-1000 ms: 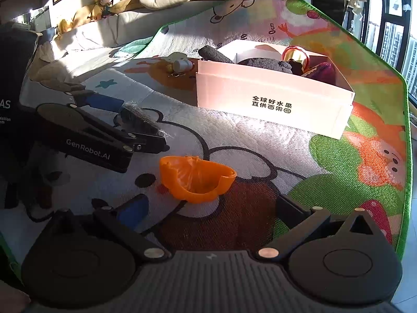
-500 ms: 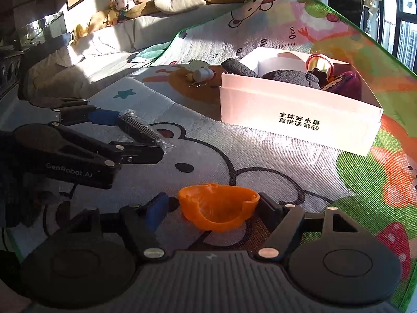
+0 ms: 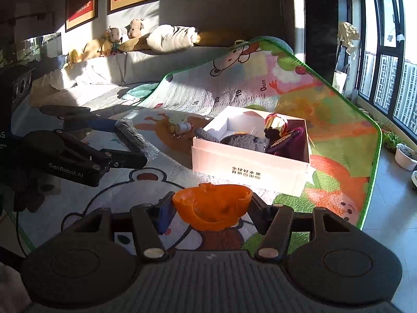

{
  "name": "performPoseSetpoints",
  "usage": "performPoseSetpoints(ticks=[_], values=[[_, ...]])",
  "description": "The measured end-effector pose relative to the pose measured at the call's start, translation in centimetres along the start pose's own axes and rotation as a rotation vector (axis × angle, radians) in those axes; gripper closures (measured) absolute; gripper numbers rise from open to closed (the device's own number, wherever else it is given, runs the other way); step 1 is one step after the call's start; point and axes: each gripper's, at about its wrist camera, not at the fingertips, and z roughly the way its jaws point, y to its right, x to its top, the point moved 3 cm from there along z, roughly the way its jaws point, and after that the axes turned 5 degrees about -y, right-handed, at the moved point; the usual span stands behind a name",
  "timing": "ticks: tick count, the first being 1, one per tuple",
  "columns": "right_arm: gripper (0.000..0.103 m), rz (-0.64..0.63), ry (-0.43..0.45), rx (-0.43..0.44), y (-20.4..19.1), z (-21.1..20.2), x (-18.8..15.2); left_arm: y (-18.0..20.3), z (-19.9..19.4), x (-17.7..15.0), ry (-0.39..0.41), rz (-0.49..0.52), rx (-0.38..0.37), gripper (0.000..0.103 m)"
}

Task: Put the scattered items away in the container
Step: 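Open both tools over the white box to drop the tube and cup, then grasp the yellow keychain block with the right tool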

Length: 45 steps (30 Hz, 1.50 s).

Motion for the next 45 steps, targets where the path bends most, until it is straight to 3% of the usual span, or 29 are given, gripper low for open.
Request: performPoseSetpoints(ticks=[5,11,12,13,15,19,26,28,34,37,41,45], values=[[0.044,0.071,0.097,-0.021,3.7,-1.2,5.9,-0.6,2.9,6.9,0.089,0.073,0.011,0.016],[0.044,0.180,0.125,-0.049,8.1,2.7,13.6,-2.9,9.5,12.0,0.105,0.004,-0.054,0.016],[0.043,0.204,0.127,-0.034,8.8,3.5,14.7,-3.3,10.5,12.4,0.101,-0.014,-0.074,0.010],[0.041,0.232,0.127,-0.014,9.6,4.6,15.9,-3.7,11.6,12.6,0.088,-0.037,-0.100,0.005],[0.017,0.295,0.110,-0.013,10.9,6.5,17.4,-4.9,12.7,12.7,0.071,-0.089,-0.111,0.006],[0.017,0.312,0.119,-0.022,11.6,8.2,18.0,-8.5,12.0,9.9,0.039,-0.164,-0.099,0.002],[0.015,0.229,0.046,0.005,7.7,11.9,17.7,-12.0,9.0,1.2,-0.073,-0.144,0.127,0.001],[0.015,0.206,0.001,0.029,5.5,14.1,18.2,-12.7,8.1,-1.0,-0.094,-0.167,0.160,0.000],[0.016,0.113,-0.169,0.110,-2.6,22.0,19.9,-14.5,5.9,-5.3,-0.099,-0.308,0.144,0.000],[0.025,0.051,-0.259,0.114,-6.4,26.6,20.0,-14.5,5.2,-6.5,-0.069,-0.356,0.125,0.000],[0.026,0.072,-0.325,0.102,-8.5,32.2,20.4,-13.8,5.1,-6.9,-0.046,-0.349,0.105,0.000],[0.026,0.079,-0.360,0.030,-9.3,36.6,20.0,-13.4,5.4,-7.0,-0.053,-0.344,0.090,0.000]])
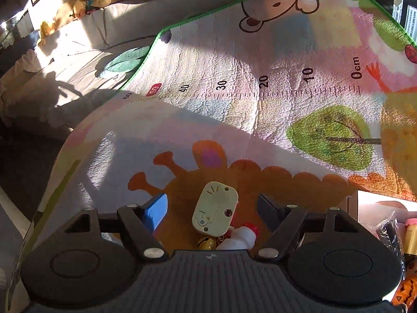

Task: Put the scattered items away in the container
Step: 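Grasp the yellow keychain block with the right tool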

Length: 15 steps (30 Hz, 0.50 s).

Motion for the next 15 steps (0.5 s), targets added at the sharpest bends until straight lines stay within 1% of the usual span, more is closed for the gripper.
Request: performPoseSetpoints(ticks=[1,2,3,4,5,7,9,12,13,15], values=[[0.026,0.003,-0.020,-0.007,0.0,1.0,0.0,-0.1,0.0,0.0,-0.001,-0.007,-0.001,0.000],[0.030,0.009,-0.042,-0.006,0.2,1.9,0.0,-0.3,0.1,0.0,-0.002,-0.021,-0.007,0.000],[0.042,0.011,-0.056,0.009,0.2,2.4,-0.2,-0.4,0.1,0.0,-0.004,-0.031,-0.012,0.000],[0.051,0.007,-0.067,0.026,0.1,2.7,-0.4,-0.5,0.2,0.0,-0.007,-0.039,-0.016,0.000],[0.063,-0.007,-0.075,0.043,-0.1,2.7,-0.6,-0.6,0.2,0.0,-0.007,-0.043,-0.018,0.000],[0.064,-0.031,-0.049,0.054,-0.5,1.6,-1.1,-0.5,0.1,0.0,-0.004,-0.038,-0.017,0.000],[0.064,-0.065,0.018,0.074,-1.0,-1.6,-1.8,-0.2,0.0,-0.1,-0.003,-0.022,-0.013,0.000],[0.065,-0.057,0.090,0.174,-0.6,-7.8,-3.2,0.5,-0.4,-0.3,-0.003,0.004,-0.007,0.000],[0.065,-0.056,0.123,0.212,-0.2,-10.6,-4.1,0.7,-0.5,-0.4,-0.004,0.010,-0.007,0.000],[0.065,-0.067,0.187,0.243,0.5,-15.3,-5.9,1.1,-0.7,-0.4,-0.006,0.025,-0.002,0.000]])
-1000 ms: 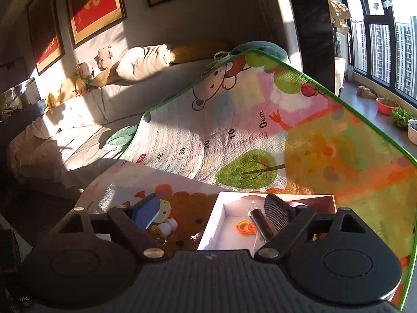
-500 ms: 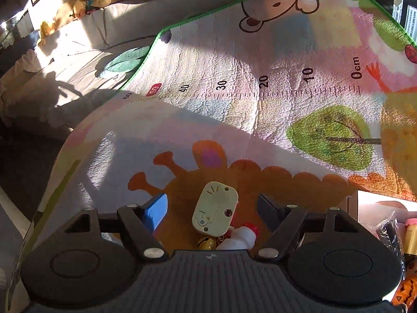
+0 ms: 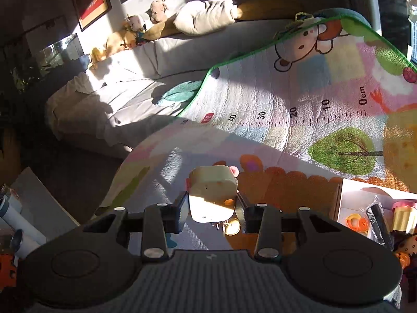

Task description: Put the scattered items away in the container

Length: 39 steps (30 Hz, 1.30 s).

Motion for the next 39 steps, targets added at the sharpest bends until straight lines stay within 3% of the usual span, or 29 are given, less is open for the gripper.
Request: performPoseSetpoints(ticks=[4,8,14,15,17,18,25,29,30,31,32,36,38,39], values=[[0.065,-0.043,0.081,0.027,-0.4,-8.5,-3.4,0.1,-0.1,0.3,-0.007,0.003,0.020,0.000],[0.065,-0.014,0.047,0.030,0.8,-12.1,-8.3,0.1,0.2,1.4,-0.007,-0.018,0.057,0.000],[0.062,0.083,-0.003,-0.038,4.3,-11.0,-15.9,1.2,2.4,3.8,0.021,0.069,0.080,0.000],[0.048,0.064,0.011,-0.076,4.4,-10.8,-16.8,1.3,3.0,4.2,0.026,0.081,0.075,0.000],[0.031,0.017,0.074,-0.163,4.3,-10.8,-18.8,1.5,4.8,5.3,0.025,0.093,0.075,0.000],[0.027,0.003,0.094,-0.182,4.3,-10.9,-19.6,1.5,5.5,5.6,0.017,0.094,0.070,0.000],[0.026,0.150,0.098,-0.136,6.7,-10.6,-23.3,1.2,11.4,7.9,-0.019,0.099,0.081,0.000],[0.023,0.185,0.109,-0.144,7.5,-10.1,-24.2,2.2,13.2,8.4,-0.024,0.175,0.093,0.002],[0.023,0.193,0.108,-0.145,7.6,-9.9,-24.4,2.3,13.5,8.5,-0.027,0.189,0.097,0.011],[0.023,0.204,0.105,-0.144,7.7,-9.7,-24.6,2.4,14.0,8.6,-0.037,0.208,0.109,0.032],[0.023,0.214,0.100,-0.141,7.7,-9.5,-24.8,2.4,14.5,8.8,-0.049,0.210,0.115,0.039],[0.022,0.230,0.074,-0.159,7.7,-8.5,-25.3,1.9,15.3,9.0,-0.049,0.179,0.111,0.040],[0.019,0.235,0.080,-0.149,7.9,-8.5,-25.3,2.0,15.1,8.9,-0.053,0.183,0.106,0.056],[0.018,0.243,0.078,-0.150,8.0,-8.5,-25.3,2.0,14.9,8.8,-0.058,0.185,0.104,0.056]])
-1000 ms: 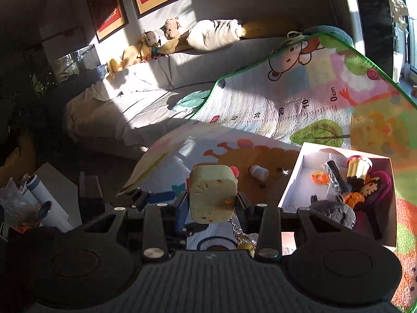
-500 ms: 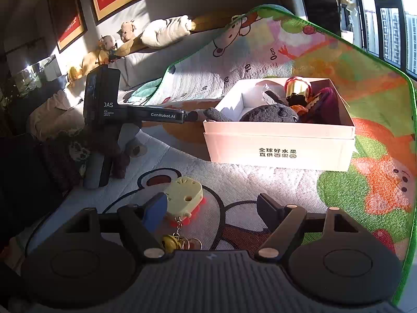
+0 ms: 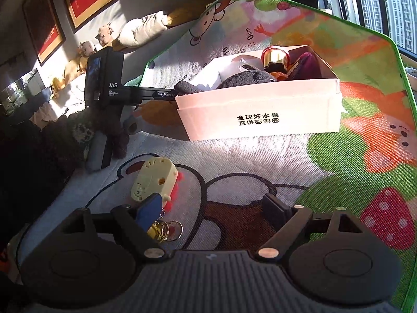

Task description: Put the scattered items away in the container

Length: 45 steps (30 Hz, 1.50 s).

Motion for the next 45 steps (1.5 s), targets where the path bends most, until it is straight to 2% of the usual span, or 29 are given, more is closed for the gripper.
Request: performPoseSetpoints(ticks=[5,10,14,17,20,21,22,25,27,29,30,34,38,39,40,42,43,45], values=[[0.015,0.022,0.007,0.026,0.4,0.0,0.1,0.4,-3.1,-1.4,0.005,-0.012,-0.036,0.056],[0.014,0.015,0.009,0.015,0.1,0.0,0.1,1.8,-9.5,-3.8,0.044,-0.047,-0.123,0.055],[0.014,-0.003,0.010,-0.009,-0.2,0.1,0.0,3.9,-14.3,-6.7,0.041,-0.061,-0.195,0.055],[0.014,-0.047,0.012,-0.047,-0.9,0.1,-0.1,5.6,-16.9,-9.1,0.029,-0.047,-0.233,0.055],[0.014,-0.159,0.004,-0.091,-2.9,0.2,-0.3,6.8,-18.4,-11.1,0.025,-0.020,-0.230,0.054],[0.014,-0.192,0.000,-0.100,-3.6,0.2,-0.4,6.9,-18.5,-11.5,0.024,-0.020,-0.222,0.051],[0.014,-0.232,-0.003,-0.108,-4.5,0.3,-0.5,6.8,-18.6,-11.9,0.022,-0.027,-0.211,0.044],[0.013,-0.340,-0.026,-0.151,-6.8,0.8,-0.7,5.5,-18.3,-12.8,0.007,-0.102,-0.186,0.028],[0.013,-0.385,-0.036,-0.144,-7.8,1.0,-1.0,4.7,-18.2,-13.1,0.003,-0.146,-0.182,0.023],[0.013,-0.435,-0.051,-0.153,-8.7,1.4,-1.3,3.8,-18.4,-13.3,0.008,-0.191,-0.186,0.012],[0.013,-0.461,-0.052,-0.179,-8.9,1.6,-1.5,3.5,-18.5,-13.4,0.013,-0.205,-0.186,0.007],[0.013,-0.555,-0.016,-0.366,-7.6,1.3,-1.1,3.1,-19.0,-13.7,0.028,-0.221,-0.178,0.007],[0.013,-0.529,0.040,-0.633,-3.8,0.5,0.7,3.2,-19.5,-13.9,0.059,-0.223,-0.171,0.005],[0.013,-0.507,0.044,-0.652,-3.2,0.1,1.0,3.3,-19.6,-13.9,0.063,-0.221,-0.170,0.005],[0.013,-0.467,0.047,-0.636,-2.7,-0.4,1.3,3.4,-19.7,-13.9,0.067,-0.217,-0.169,0.003],[0.013,-0.400,0.054,-0.547,-2.7,-1.2,1.7,3.7,-19.9,-13.9,0.074,-0.207,-0.170,0.003],[0.012,-0.381,0.056,-0.465,-3.2,-1.5,1.7,3.8,-20.0,-14.0,0.074,-0.202,-0.174,0.002],[0.009,-0.402,0.054,-0.361,-4.8,-1.4,1.4,3.9,-20.1,-14.0,0.071,-0.201,-0.174,0.002]])
